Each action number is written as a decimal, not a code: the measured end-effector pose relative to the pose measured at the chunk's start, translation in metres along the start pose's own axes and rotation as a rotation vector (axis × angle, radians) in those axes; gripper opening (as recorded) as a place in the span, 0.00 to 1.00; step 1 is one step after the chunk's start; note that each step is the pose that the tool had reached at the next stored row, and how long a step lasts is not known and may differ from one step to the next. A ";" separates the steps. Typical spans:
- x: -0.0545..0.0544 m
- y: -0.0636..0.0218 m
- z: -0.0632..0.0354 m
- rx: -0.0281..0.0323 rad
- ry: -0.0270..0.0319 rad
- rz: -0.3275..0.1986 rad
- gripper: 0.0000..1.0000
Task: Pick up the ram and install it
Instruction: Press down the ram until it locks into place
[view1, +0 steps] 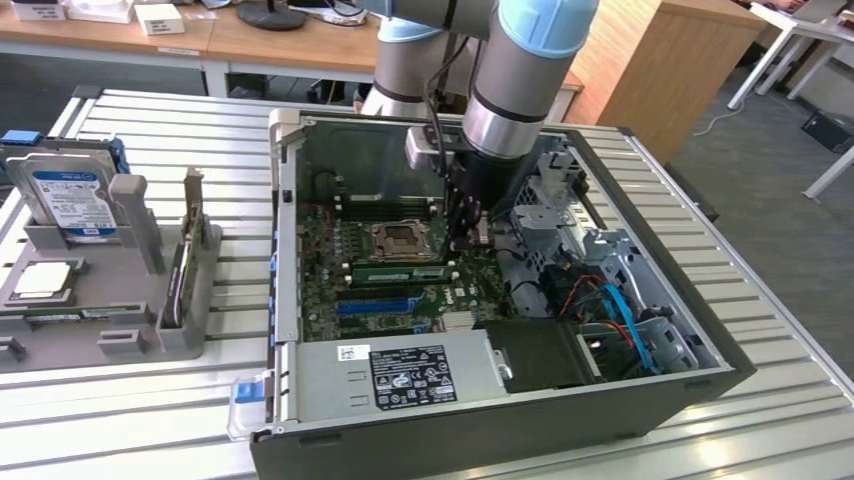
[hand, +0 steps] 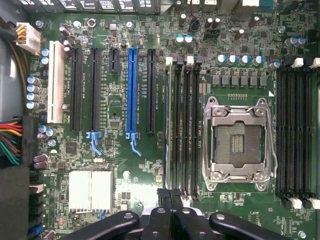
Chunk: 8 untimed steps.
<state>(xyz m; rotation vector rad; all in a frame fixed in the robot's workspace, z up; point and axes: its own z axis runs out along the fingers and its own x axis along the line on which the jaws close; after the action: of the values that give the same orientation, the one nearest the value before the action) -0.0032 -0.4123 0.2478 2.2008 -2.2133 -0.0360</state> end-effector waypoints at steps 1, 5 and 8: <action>0.000 0.0000 0.0007 0.0000 0.0000 0.000 0.11; 0.000 -0.0003 0.0093 0.0002 0.0002 0.000 0.11; 0.000 -0.0003 0.0094 0.0002 0.0000 0.000 0.11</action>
<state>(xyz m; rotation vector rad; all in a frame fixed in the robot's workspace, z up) -0.0032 -0.4123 0.2384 2.2009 -2.2134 -0.0357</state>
